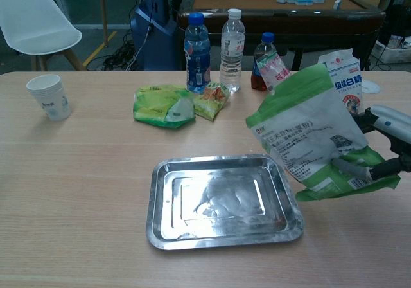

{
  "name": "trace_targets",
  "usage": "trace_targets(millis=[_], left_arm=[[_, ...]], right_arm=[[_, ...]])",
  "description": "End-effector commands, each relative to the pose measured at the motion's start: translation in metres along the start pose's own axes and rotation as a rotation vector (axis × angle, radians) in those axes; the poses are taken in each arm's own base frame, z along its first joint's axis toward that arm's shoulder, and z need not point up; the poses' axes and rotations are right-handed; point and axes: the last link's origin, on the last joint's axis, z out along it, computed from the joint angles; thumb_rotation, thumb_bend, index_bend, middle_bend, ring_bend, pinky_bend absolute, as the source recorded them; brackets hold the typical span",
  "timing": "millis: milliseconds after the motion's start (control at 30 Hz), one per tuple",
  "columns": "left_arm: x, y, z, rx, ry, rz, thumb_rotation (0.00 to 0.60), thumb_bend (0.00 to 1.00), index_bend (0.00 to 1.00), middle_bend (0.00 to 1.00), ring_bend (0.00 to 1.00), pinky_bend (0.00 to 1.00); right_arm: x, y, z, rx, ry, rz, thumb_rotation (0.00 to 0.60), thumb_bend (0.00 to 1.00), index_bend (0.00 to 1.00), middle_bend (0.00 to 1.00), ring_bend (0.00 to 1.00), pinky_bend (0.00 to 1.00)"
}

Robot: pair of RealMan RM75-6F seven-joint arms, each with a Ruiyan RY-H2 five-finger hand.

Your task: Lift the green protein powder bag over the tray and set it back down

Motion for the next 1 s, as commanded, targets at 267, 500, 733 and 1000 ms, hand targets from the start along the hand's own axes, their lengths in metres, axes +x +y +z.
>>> trace_targets(millis=[267, 500, 733, 1000], left_arm=[[-0.001, 0.000, -0.002, -0.001, -0.004, 0.000, 0.600, 0.46, 0.05, 0.00, 0.06, 0.02], [-0.001, 0.001, -0.002, -0.002, -0.004, 0.000, 0.600, 0.46, 0.05, 0.00, 0.06, 0.02], [-0.002, 0.000, -0.002, 0.002, -0.008, 0.000, 0.600, 0.46, 0.05, 0.00, 0.06, 0.02], [-0.002, -0.001, -0.002, 0.009, -0.018, 0.007, 0.600, 0.46, 0.05, 0.00, 0.06, 0.02]], right_arm=[[0.040, -0.043, 0.027, -0.031, -0.263, -0.089, 0.600, 0.63, 0.80, 0.70, 0.68, 0.70], [0.050, -0.055, 0.045, -0.065, -0.395, -0.202, 0.600, 0.63, 0.82, 0.72, 0.72, 0.72], [0.048, -0.063, 0.052, -0.067, -0.412, -0.243, 0.600, 0.63, 0.82, 0.72, 0.72, 0.72], [0.040, -0.053, 0.049, -0.110, -0.448, -0.284, 0.600, 0.63, 0.82, 0.72, 0.72, 0.72]])
